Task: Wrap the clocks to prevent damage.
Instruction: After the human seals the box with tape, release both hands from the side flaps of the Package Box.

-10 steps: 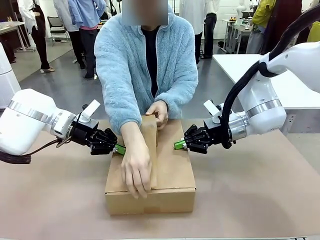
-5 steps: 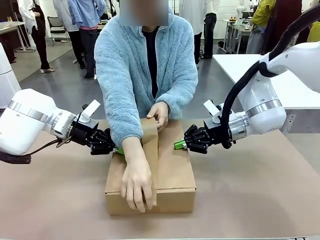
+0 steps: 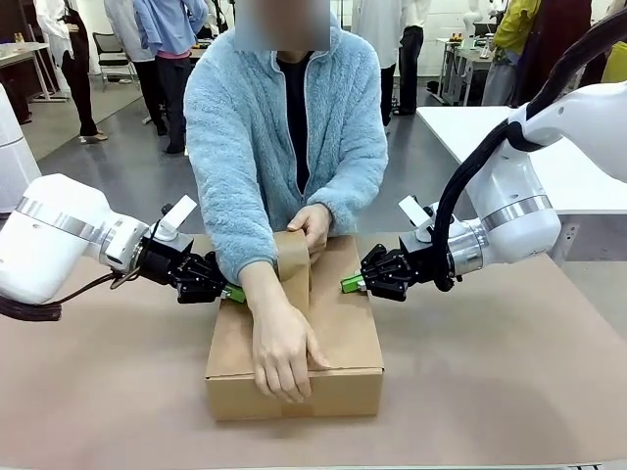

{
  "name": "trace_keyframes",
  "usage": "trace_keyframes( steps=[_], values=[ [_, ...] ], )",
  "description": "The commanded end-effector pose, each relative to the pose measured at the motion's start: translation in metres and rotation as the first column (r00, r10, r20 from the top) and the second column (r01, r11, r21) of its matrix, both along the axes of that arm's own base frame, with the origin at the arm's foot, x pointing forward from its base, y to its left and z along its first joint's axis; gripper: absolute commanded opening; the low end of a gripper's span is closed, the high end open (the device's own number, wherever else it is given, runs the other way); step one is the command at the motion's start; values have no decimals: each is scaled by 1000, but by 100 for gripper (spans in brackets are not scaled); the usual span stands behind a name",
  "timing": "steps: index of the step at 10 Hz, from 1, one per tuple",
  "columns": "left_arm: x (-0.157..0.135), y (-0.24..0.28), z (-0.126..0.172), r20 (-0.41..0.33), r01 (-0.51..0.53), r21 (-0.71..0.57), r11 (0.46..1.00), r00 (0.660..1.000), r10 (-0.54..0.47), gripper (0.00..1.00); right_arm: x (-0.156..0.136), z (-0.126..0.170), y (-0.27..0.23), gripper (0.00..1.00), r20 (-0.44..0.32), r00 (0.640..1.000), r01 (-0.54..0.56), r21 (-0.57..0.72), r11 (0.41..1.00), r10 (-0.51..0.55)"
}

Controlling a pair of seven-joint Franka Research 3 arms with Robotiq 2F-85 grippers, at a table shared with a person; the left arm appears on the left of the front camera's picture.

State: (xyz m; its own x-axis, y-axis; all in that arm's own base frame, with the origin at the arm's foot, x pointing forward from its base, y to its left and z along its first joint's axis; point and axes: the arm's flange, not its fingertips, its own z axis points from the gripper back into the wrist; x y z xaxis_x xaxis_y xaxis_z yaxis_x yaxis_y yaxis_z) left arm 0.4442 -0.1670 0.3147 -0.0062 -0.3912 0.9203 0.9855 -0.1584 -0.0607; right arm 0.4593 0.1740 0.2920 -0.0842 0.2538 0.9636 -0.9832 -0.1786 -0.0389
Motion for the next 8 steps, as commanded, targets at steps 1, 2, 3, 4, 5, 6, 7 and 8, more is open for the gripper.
trace_keyframes(
  steps=[1,2,3,4,5,6,7,8],
  values=[
    [-1,-1,-3,15,0,8,1000,1000,0,0,0,-2,1,1,-1,1000,4,-8,1000,-4],
    [-1,-1,-3,15,0,8,1000,1000,0,0,0,-2,1,1,-1,1000,4,-8,1000,-4],
    [-1,-1,-3,15,0,8,1000,1000,0,0,0,-2,1,1,-1,1000,4,-8,1000,-4],
    [-1,-1,-3,15,0,8,1000,1000,0,0,0,-2,1,1,-1,1000,4,-8,1000,-4],
    [-1,-1,-3,15,0,8,1000,1000,0,0,0,-2,1,1,-1,1000,4,-8,1000,-4],
    [-1,-1,-3,15,0,8,1000,1000,0,0,0,-2,1,1,-1,1000,4,-8,1000,-4],
    [-1,-1,-3,15,0,8,1000,1000,0,0,0,-2,1,1,-1,1000,4,-8,1000,-4],
    [-1,-1,-3,15,0,8,1000,1000,0,0,0,-2,1,1,-1,1000,4,-8,1000,-4]
  ],
)
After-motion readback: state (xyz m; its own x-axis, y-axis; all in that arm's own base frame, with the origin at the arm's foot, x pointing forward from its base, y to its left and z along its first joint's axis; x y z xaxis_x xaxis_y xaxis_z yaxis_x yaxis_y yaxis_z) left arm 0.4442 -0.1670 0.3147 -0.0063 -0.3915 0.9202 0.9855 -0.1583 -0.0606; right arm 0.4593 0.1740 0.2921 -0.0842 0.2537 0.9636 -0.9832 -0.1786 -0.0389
